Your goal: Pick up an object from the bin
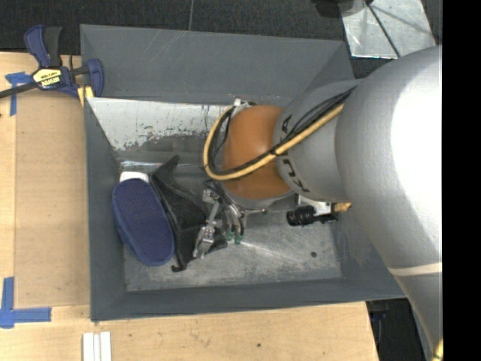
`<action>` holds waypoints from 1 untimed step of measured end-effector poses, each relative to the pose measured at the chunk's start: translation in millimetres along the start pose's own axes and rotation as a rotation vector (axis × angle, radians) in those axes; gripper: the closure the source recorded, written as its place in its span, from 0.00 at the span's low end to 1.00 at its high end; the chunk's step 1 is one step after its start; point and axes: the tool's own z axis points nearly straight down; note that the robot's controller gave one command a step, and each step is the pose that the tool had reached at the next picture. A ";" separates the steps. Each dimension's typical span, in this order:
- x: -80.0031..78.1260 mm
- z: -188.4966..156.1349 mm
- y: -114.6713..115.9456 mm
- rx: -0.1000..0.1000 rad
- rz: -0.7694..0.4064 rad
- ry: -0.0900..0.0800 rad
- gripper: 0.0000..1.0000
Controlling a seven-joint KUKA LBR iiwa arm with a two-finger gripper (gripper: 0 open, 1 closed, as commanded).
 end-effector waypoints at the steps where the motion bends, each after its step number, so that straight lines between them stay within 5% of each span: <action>1: -1.1 -2.3 0.4 0.001 -0.002 0.000 0.00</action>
Offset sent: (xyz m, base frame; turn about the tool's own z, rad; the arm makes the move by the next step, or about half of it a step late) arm 0.0000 0.0000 0.0000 0.0000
